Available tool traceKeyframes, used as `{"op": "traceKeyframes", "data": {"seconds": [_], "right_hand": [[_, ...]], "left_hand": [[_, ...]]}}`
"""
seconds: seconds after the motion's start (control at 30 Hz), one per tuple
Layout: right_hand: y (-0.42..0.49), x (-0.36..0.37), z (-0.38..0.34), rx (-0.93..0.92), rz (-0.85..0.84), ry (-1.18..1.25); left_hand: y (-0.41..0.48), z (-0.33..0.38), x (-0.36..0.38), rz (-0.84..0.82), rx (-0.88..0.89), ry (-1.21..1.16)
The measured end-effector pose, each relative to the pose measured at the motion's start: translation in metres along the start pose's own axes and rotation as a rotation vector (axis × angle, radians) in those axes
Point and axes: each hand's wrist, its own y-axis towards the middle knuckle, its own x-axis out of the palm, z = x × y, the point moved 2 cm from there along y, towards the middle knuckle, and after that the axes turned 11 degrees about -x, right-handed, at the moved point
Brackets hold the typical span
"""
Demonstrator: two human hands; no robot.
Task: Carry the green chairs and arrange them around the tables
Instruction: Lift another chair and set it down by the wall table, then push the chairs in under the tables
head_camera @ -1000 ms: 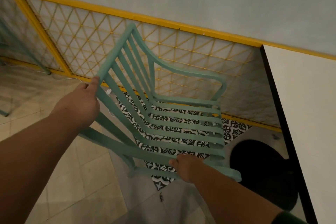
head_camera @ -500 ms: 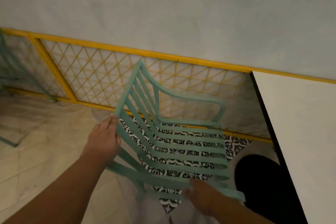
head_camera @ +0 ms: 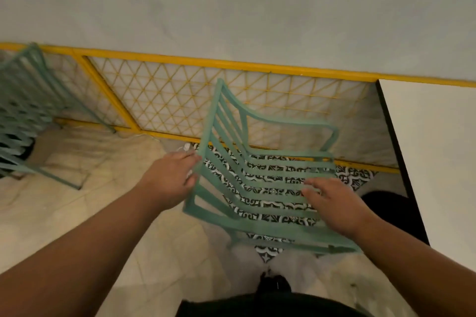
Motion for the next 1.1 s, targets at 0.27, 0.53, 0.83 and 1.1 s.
{"op": "traceKeyframes", "data": {"seconds": [0.27,0.53,0.83,1.1], "right_hand": [[0.050,0.020,-0.032,0.087,0.013,0.051],[0.100,0.034,-0.090,0.288,0.217,0.122],[0.092,0.072,-0.164,0.456,0.386,0.219],[0.088,0.070,-0.174,0.556,0.489,0.199]], "left_hand": [[0.042,-0.045,-0.050,0.056,-0.014,-0.029],[0.158,-0.090,-0.086,0.040,0.249,0.038],[0.223,-0.083,-0.116,0.014,0.543,0.185],[0.264,-0.012,-0.113,0.030,0.758,0.176]]}}
